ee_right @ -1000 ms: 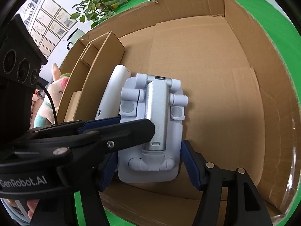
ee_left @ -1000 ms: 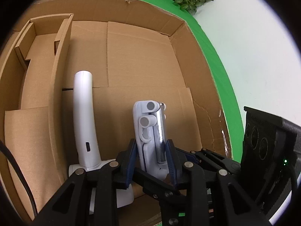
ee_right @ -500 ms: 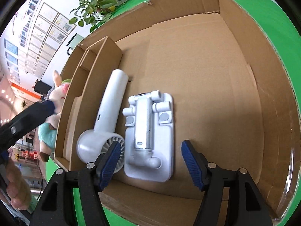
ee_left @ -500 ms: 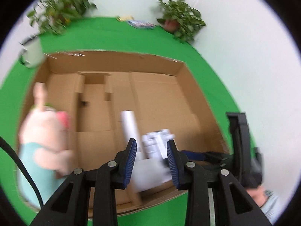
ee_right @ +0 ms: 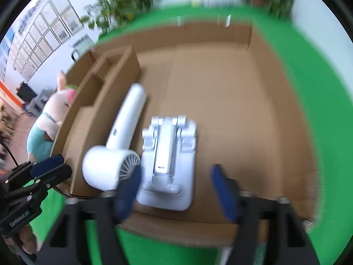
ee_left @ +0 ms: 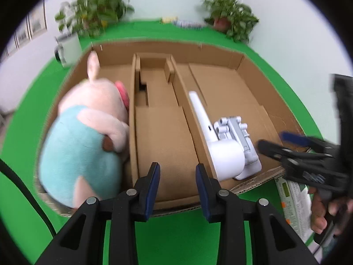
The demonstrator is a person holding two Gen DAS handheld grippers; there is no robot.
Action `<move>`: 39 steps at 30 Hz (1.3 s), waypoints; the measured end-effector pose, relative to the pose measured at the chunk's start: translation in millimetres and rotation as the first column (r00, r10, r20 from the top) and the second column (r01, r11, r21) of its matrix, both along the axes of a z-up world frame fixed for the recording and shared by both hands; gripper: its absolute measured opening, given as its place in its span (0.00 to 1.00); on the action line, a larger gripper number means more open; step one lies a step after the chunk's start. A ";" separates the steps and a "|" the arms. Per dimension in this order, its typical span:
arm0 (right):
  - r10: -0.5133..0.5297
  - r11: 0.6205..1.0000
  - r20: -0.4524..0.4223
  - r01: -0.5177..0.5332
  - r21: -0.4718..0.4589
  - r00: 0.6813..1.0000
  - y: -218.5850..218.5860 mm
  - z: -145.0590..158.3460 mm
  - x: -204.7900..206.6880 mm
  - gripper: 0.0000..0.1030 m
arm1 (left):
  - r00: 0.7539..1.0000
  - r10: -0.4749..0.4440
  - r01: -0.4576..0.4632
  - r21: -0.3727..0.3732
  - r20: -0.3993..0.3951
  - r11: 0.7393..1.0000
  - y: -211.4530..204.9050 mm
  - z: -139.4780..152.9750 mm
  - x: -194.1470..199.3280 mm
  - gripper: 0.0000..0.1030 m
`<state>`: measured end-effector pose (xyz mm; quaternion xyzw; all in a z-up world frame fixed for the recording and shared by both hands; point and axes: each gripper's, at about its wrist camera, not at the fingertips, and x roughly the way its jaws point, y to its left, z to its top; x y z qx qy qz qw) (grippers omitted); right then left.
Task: Organize objects
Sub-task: 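Lower the white stand next to the hair dryer and open the right gripper, then move the right gripper to the white medicine box on the table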
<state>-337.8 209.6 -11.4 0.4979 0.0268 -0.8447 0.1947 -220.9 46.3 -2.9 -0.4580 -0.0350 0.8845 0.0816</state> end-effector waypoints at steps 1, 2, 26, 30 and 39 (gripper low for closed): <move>-0.009 1.000 -0.095 0.011 0.021 0.995 1.8 12.6 15.2 0.97 | 0.999 0.007 -0.008 -0.027 -0.054 1.000 2.2 7.6 9.4 0.32; -0.014 0.998 -0.230 0.026 0.052 0.973 3.1 28.2 39.3 1.00 | 0.992 0.014 -0.019 -0.042 -0.124 0.999 4.3 17.1 21.7 0.34; -0.054 0.998 -0.509 0.065 0.005 0.859 30.6 56.3 214.0 0.99 | 0.892 0.135 -0.179 -0.065 -0.431 0.982 29.1 46.4 146.6 0.86; -0.063 0.998 -0.488 0.063 -0.018 0.871 45.8 51.6 212.1 0.99 | 0.901 0.129 -0.170 -0.064 -0.414 0.983 30.6 40.6 146.8 0.86; -0.155 0.987 -0.273 0.162 0.002 0.949 125.9 -4.5 203.9 0.99 | 0.950 0.094 -0.105 -0.020 -0.299 0.994 31.1 6.9 144.8 0.85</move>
